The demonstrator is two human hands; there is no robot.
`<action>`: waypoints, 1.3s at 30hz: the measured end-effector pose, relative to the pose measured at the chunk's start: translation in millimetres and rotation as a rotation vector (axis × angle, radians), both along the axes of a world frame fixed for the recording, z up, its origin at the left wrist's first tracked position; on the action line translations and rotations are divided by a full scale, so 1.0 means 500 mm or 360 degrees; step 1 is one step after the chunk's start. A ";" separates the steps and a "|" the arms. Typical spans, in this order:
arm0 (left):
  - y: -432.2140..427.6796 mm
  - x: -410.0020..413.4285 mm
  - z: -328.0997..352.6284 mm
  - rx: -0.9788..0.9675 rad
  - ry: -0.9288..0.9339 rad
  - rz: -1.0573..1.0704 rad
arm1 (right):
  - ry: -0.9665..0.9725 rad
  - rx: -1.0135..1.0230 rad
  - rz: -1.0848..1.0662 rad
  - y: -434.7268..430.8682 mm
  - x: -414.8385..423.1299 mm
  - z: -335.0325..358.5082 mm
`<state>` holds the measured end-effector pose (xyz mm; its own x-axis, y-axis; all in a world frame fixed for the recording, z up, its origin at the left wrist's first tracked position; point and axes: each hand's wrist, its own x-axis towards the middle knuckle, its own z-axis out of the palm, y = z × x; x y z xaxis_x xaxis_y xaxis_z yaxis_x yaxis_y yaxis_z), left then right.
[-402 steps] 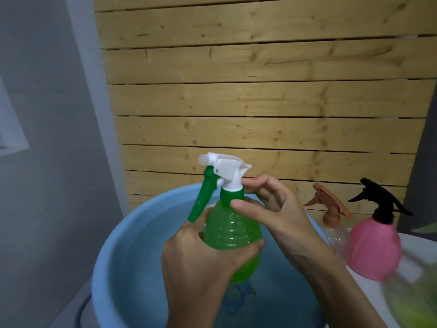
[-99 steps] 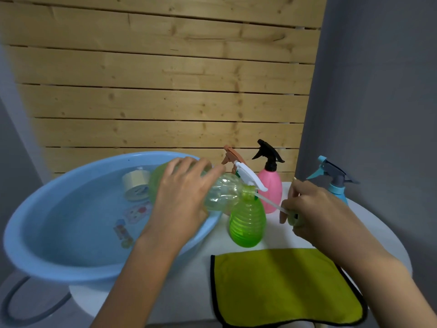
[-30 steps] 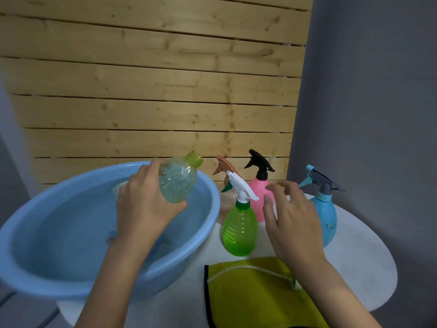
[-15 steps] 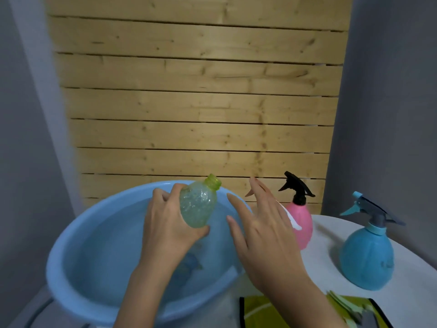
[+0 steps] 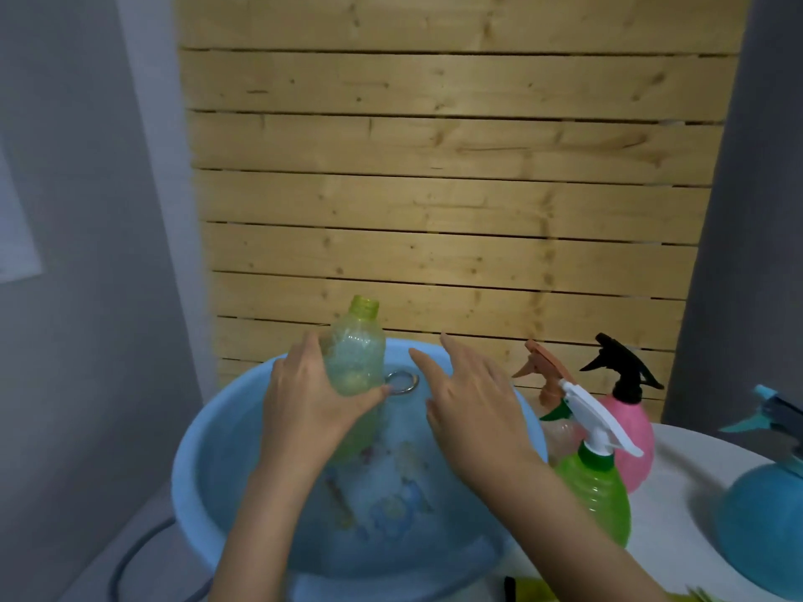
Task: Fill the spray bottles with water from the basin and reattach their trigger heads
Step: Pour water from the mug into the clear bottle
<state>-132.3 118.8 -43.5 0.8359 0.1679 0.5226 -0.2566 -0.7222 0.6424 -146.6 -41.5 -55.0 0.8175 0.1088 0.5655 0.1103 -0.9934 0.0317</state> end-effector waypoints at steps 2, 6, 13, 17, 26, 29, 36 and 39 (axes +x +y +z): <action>0.018 0.007 -0.002 0.0026 0.0031 0.0038 | 0.0127 -0.0068 0.0025 0.011 0.015 0.004; 0.043 0.020 -0.007 0.0058 0.0149 0.0029 | 0.0392 -0.0218 0.0099 0.032 0.061 -0.003; 0.076 0.055 0.003 0.0091 0.0215 -0.0066 | 0.0644 -0.0129 0.0012 0.072 0.149 -0.010; 0.093 0.072 -0.008 0.0094 0.0183 -0.0093 | 0.0833 0.0350 -0.0140 0.079 0.197 -0.016; 0.125 0.091 -0.044 0.0121 0.0185 -0.0104 | 0.0938 0.0977 -0.0261 0.051 0.273 -0.087; 0.129 0.097 -0.057 0.0115 0.0156 -0.0148 | 0.0930 0.1222 -0.0172 0.047 0.290 -0.097; 0.128 0.097 -0.061 0.0141 0.0186 -0.0172 | 0.0768 0.1578 -0.0011 0.046 0.298 -0.106; 0.125 0.093 -0.065 0.0171 0.0232 -0.0240 | 0.0818 0.1812 -0.0018 0.041 0.289 -0.100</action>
<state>-85.7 181.0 -76.0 0.9153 -0.0147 0.4025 -0.2768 -0.7488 0.6023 -1.9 -21.2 -105.2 0.9693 -0.2405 -0.0513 -0.1536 -0.4293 -0.8900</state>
